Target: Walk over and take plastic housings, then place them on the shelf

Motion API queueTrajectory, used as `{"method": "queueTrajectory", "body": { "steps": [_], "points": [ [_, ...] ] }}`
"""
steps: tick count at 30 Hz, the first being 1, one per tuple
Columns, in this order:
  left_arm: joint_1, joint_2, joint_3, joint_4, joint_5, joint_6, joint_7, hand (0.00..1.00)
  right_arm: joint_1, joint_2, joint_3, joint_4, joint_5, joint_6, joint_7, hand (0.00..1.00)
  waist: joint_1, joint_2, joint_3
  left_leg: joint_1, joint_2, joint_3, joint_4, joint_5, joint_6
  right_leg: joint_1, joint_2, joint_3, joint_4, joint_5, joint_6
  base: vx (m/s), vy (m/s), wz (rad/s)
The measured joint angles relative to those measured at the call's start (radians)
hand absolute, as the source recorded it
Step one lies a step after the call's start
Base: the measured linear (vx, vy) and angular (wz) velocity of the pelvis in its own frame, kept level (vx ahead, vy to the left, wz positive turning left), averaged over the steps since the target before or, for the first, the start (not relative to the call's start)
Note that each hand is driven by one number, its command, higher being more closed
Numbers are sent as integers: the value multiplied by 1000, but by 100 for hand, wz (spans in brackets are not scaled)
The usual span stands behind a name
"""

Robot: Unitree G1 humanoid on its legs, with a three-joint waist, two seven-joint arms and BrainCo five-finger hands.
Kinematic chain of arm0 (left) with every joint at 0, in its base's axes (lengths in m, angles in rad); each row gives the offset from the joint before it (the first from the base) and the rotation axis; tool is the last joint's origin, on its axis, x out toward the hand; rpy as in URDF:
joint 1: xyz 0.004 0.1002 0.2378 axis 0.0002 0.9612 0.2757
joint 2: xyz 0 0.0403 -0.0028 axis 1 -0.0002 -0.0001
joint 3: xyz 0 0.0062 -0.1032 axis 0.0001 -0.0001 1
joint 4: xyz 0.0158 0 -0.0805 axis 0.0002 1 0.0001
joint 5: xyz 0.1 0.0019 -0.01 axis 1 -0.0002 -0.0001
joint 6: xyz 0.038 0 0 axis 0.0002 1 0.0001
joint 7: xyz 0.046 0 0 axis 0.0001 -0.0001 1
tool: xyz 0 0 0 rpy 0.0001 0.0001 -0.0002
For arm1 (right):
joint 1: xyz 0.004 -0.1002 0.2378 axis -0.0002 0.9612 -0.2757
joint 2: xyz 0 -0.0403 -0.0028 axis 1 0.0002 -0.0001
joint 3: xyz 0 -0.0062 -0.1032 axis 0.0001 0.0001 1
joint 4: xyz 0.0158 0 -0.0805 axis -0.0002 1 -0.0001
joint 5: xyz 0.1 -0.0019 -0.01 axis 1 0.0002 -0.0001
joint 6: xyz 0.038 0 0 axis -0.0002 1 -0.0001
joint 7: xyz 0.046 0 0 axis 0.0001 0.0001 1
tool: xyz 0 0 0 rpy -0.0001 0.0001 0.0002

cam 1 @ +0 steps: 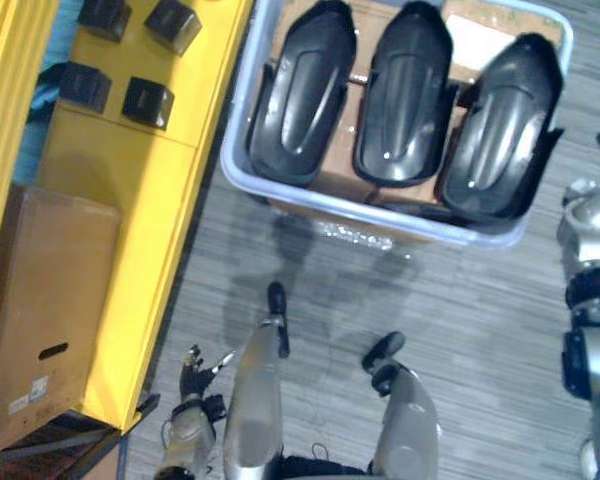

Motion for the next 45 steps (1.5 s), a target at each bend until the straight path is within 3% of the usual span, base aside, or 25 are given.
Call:
{"method": "queueTrajectory", "body": {
  "steps": [7,11,16,17,27,34,45],
  "points": [
    [0,-19,-5,15,-9,-1,-22,0,-15,-11,22,8,17,26,37,0,21,30,-2,-32,-18,-15,-24,22,4,-29,-14,-21,7,0,0,8,-2,10],
    [1,-28,-11,29,-9,-2,-51,0,-18,-19,35,7,16,58,53,0,39,47,1,-38,-29,-21,-24,23,6,-27,-24,-31,8,0,0,17,22,9],
    [8,-27,-25,29,-9,-3,-59,0,-45,-21,55,5,19,104,58,0,41,57,1,-68,-33,-35,-17,24,8,-41,-24,-43,9,0,0,15,18,7],
    [9,-27,-25,29,-9,-4,-60,0,-44,-21,54,6,21,122,57,100,42,58,1,-71,-33,-39,-12,24,8,-39,-24,-47,9,0,0,24,15,6],
    [9,-24,-29,30,-10,-1,-60,0,-40,-31,39,45,146,204,111,100,39,58,1,-72,-29,-50,6,19,14,-27,-22,-55,18,-4,-6,5,7,2],
    [9,-24,-31,30,-10,-1,-58,0,-26,-30,26,112,155,262,166,100,40,58,1,-64,-27,-49,6,20,14,-19,-22,-55,19,-1,-2,0,0,0],
    [38,-23,-32,-59,-53,-23,-50,0,-14,-17,28,132,51,263,173,100,34,56,1,28,-25,-23,-31,25,9,56,-15,-48,-5,0,0,9,1,-1]
  ]
}}
